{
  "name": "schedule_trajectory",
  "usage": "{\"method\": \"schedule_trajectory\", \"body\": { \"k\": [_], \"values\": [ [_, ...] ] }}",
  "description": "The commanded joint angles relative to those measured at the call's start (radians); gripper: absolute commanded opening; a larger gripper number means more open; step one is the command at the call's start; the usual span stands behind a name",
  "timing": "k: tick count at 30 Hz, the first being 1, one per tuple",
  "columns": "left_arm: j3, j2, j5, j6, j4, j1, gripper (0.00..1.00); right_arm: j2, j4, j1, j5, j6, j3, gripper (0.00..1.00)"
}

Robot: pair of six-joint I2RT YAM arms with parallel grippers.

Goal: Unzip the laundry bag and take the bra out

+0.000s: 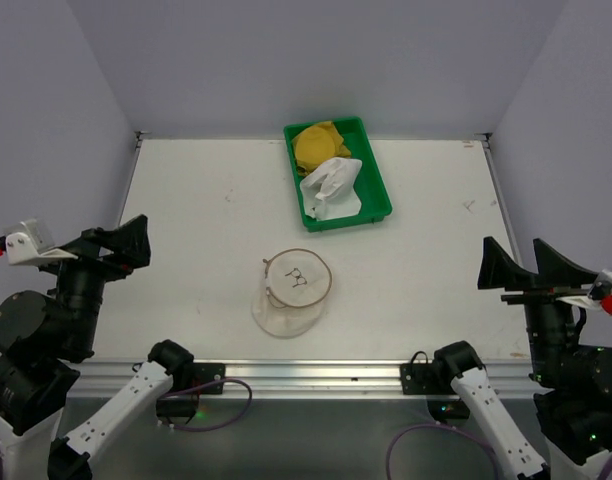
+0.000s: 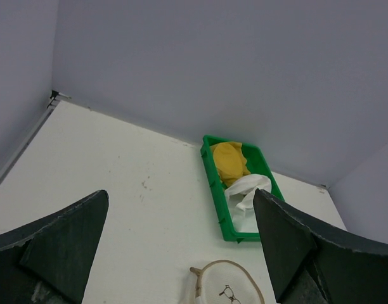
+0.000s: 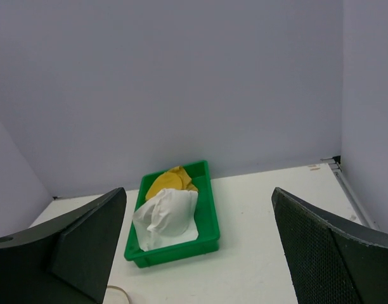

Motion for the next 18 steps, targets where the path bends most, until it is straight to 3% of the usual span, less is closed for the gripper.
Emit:
{"method": "schedule_trajectory", "body": {
  "k": [1, 18],
  "values": [
    [-0.013, 0.009, -0.03, 0.004, -0.015, 0.004, 1.0, -0.004, 0.002, 0.002, 0.003, -0.019, -0.014, 0.99],
    [-0.048, 0.042, -0.007, -0.013, -0.005, 0.005, 1.0, 0.001, 0.017, 0.002, -0.023, -0.026, -0.021, 0.99]
  ]
}}
